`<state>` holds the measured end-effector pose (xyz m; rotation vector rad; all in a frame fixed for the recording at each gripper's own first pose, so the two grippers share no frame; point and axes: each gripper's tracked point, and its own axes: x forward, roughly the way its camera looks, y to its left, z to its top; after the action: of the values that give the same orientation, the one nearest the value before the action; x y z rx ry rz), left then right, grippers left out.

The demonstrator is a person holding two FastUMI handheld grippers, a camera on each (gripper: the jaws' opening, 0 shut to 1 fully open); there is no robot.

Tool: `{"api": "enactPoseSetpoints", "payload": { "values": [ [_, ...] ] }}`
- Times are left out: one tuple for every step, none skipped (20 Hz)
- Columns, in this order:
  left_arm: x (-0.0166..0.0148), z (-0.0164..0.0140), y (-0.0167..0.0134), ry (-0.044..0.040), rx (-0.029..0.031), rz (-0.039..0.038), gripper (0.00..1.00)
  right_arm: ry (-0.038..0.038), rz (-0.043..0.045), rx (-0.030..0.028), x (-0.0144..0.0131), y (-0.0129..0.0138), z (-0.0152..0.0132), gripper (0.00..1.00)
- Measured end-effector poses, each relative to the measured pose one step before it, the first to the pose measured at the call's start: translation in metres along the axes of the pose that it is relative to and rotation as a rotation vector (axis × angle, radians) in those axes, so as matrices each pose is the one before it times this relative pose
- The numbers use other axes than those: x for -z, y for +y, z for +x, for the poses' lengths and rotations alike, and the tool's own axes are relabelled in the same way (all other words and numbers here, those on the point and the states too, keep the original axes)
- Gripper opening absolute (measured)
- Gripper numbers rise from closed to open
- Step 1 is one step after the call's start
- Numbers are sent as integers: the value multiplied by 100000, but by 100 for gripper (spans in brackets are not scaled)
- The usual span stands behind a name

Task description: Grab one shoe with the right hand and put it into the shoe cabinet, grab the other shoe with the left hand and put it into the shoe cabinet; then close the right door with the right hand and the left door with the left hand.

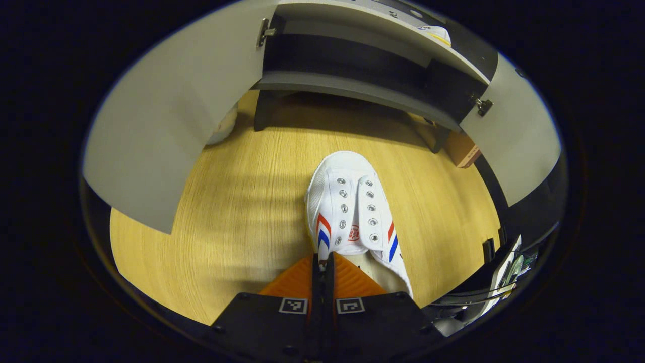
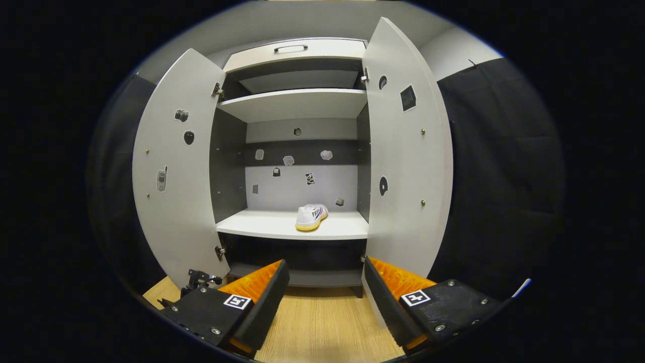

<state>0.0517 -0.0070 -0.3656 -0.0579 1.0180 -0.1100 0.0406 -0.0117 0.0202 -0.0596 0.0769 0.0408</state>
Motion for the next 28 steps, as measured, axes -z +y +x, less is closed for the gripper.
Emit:
{"api": "enactPoseSetpoints", "payload": {
  "values": [
    [-232,17,-11,-1535,1391,937,7,-232,-419,-121,6,-31,70,93],
    [-331,-63,168,-1805,1474,720,7,-128,-432,190,49,-133,69,92],
    [-420,-271,108,-1282,1390,298,7,-323,-111,343,-28,-84,-19,92],
    [-344,-329,61,-1273,1763,142,6,-281,397,-34,-25,-94,23,92],
    [-541,-379,91,-1687,1962,526,7,-180,717,-174,-50,-43,-60,93],
    [-398,-203,88,-2406,1747,989,7,-474,754,-236,-147,-13,-56,93],
    [-481,-286,187,-1919,1402,914,7,-431,375,4,-125,-192,52,93],
    [-463,-366,104,-2021,1067,623,6,-385,42,294,-55,-254,-6,93],
    [-611,-297,294,-2140,580,625,6,-409,-8,221,-84,-173,-13,92],
    [-257,-7,53,-2574,21,870,6,-207,-25,105,-11,-143,-90,92],
    [-587,-226,301,-2467,-539,1257,7,36,-23,19,35,-92,-105,92],
    [-240,-71,-59,-2876,-761,1141,6,40,23,-30,92,-128,-77,92],
    [-408,-272,-165,-2690,-774,529,6,44,3,-160,122,-152,-43,92],
    [146,-9,-187,-2053,-554,158,6,78,124,-192,26,-126,50,92],
    [180,10,14,-1713,-437,303,6,67,148,-266,9,-56,16,93],
    [191,196,-18,-2013,-520,402,6,-50,197,-191,-49,-203,82,93],
    [-43,24,-22,-1883,-395,759,6,19,173,-52,-62,-101,53,93],
    [-85,-25,6,-1841,-408,527,6,-48,278,-72,-74,-178,101,93],
    [-79,89,50,-1725,-522,-98,6,-204,451,11,-100,-200,135,93],
    [-226,-54,30,-1323,-480,-220,6,-198,286,-180,-72,-77,102,93],
    [-109,-21,143,-1335,-317,-264,6,371,-19,-170,60,-127,204,93],
    [130,-54,37,-1544,-671,-429,6,303,-49,-222,90,-16,277,93],
    [125,117,49,-957,-941,212,6,-177,133,-425,-152,71,287,92],
    [-47,-70,-37,-841,-1037,415,6,-258,156,-401,-109,132,152,93],
    [197,19,25,-95,-1043,441,6,-121,134,-238,-102,27,163,93],
    [-63,10,4,78,-1513,858,6,-35,120,-312,-37,73,149,92],
    [-208,-166,-34,157,-1448,385,6,41,94,-342,-16,100,111,92],
    [-29,-42,-7,425,-1071,-198,6,50,113,-147,-24,33,149,93]
  ]
}}
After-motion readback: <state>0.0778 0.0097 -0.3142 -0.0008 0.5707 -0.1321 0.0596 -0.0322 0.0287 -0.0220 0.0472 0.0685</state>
